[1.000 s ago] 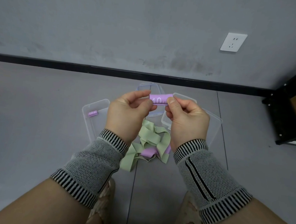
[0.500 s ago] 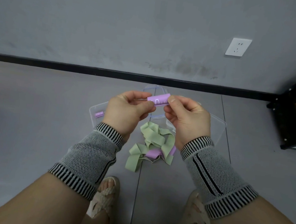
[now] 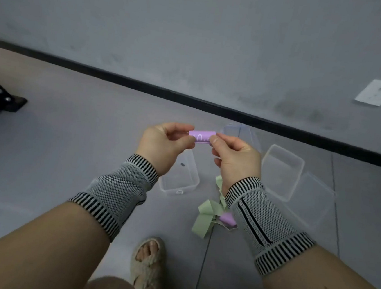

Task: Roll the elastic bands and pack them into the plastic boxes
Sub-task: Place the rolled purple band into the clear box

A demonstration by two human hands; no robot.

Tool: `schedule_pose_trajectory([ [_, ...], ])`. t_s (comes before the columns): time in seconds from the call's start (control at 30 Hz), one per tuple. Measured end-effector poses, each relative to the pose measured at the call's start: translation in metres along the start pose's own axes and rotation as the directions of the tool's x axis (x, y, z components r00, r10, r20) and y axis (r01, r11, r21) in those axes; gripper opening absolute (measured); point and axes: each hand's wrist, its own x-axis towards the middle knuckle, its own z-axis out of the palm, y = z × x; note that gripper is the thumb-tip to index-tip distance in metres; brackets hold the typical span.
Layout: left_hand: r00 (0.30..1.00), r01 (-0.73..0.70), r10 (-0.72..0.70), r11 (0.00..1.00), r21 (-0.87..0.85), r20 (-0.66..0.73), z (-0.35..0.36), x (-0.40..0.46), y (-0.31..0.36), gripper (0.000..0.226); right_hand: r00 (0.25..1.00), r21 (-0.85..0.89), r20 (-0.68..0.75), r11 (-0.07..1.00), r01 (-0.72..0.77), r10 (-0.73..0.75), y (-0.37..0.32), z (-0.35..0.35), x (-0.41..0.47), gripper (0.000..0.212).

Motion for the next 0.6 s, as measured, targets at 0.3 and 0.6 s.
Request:
schedule_pose_trajectory([
  [0.3, 0.995, 0.032, -0.019, 0.991, 0.129, -0.098, -0.030, 0.106, -0.182, 0.035, 0.993, -0.140, 0.038, 0.984, -0.109, 0.115, 0.170, 0.075, 0.114, 0.007],
  [0.6, 0.963, 0.211, -0.111, 0.878, 0.429, -0.245, -0.026, 0.156, -0.336, 0.059, 0.974, -0.279, 0.023, 0.937, -0.210, 0.226, 0.299, 0.100, 0.183, 0.014],
])
